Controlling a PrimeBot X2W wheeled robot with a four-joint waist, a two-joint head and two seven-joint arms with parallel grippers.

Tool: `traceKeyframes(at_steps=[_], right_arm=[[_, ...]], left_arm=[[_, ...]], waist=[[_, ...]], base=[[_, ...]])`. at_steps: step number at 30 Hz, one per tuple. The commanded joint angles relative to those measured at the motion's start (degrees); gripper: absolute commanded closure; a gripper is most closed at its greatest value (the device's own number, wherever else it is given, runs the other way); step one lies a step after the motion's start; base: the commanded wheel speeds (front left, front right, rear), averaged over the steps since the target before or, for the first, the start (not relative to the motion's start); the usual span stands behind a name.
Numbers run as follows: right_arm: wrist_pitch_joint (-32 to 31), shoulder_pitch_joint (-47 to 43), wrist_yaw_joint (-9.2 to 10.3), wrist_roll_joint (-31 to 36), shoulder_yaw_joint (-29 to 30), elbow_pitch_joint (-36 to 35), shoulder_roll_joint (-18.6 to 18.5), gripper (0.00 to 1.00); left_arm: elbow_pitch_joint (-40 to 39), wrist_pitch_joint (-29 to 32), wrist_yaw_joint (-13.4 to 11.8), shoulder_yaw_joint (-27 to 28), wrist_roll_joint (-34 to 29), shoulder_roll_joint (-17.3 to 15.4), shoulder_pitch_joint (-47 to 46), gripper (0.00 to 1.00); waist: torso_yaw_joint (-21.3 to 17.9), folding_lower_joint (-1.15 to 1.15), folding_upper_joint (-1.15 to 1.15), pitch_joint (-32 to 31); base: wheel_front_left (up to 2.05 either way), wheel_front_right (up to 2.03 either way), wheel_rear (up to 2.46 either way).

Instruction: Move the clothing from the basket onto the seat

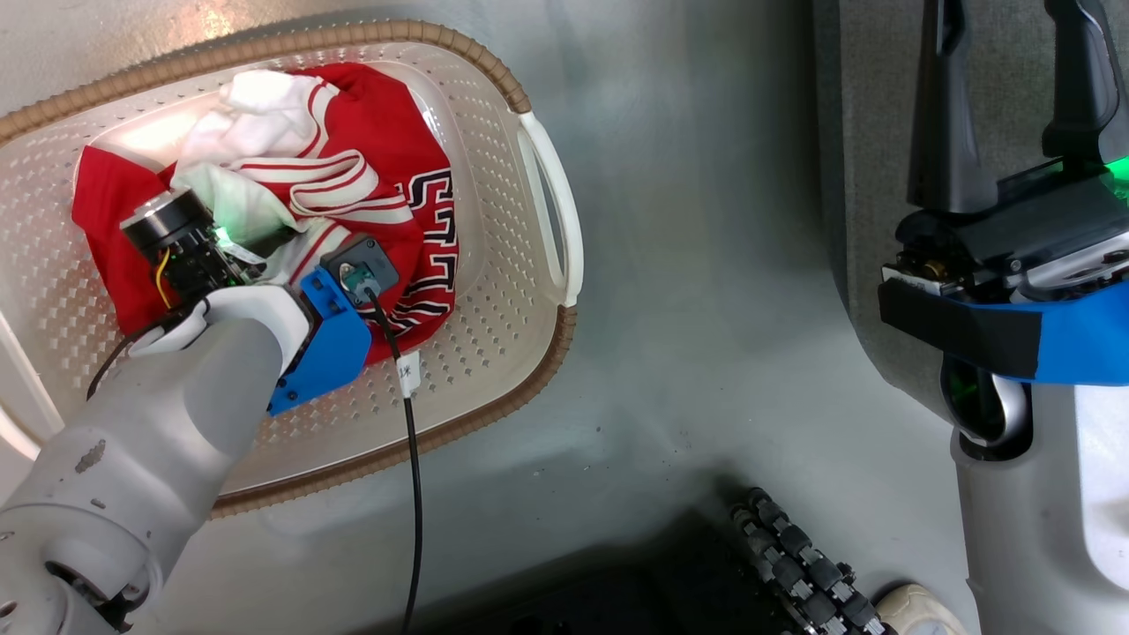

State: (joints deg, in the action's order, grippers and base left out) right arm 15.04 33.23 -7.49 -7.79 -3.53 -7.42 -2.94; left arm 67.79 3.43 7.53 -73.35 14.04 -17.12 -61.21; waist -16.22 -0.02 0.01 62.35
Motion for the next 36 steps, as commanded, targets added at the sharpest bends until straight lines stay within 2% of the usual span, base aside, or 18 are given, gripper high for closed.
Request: traceKeyframes(at_steps=[1,10,18,26,29,36], right_arm=[[0.22,0.44,-0.01,0.17,0.23,-0.29,0.1,0.0],[0.22,0.58,-0.01,0.74,0.53,0.44,0.1,0.0],[0.22,-0.28,-0.01,2.85,2.55,2.57,0.08,0.0],[0.22,-2.17,-0.01,4.64,3.36,6.13,0.06,0.0],[0.22,-3.59,-0.01,5.3,3.9,8.14,0.05,0.0],[0.22,-7.98,-0.01,6.22,5.01,11.13,0.05,0.0]], left_arm=[[1.6,1.32,-0.1,-0.15,0.59,-0.5,-0.48,1.0],[1.61,-2.24,-0.1,-0.14,2.77,1.34,-0.75,1.0],[2.41,-10.42,-0.1,0.74,7.67,5.72,-1.62,1.0],[3.18,-17.17,-0.1,2.44,11.1,9.71,0.34,1.0],[2.45,-18.38,-0.26,3.71,12.44,10.91,1.42,1.0],[-3.46,-18.69,-1.79,7.39,14.21,10.69,4.0,1.0]], waist=[[0.19,0.02,-0.01,-0.18],[1.51,0.02,-0.01,-1.78],[6.04,0.02,-0.01,-6.68],[10.3,0.02,-0.01,-14.73],[11.97,0.02,-0.01,-19.89],[13.91,0.02,-0.01,-29.05]], base=[[0.0,0.0,0.0],[0.0,0.0,0.0],[0.0,0.0,0.0],[0.0,0.0,0.0],[0.0,0.0,0.0],[0.0,0.0,0.0]])
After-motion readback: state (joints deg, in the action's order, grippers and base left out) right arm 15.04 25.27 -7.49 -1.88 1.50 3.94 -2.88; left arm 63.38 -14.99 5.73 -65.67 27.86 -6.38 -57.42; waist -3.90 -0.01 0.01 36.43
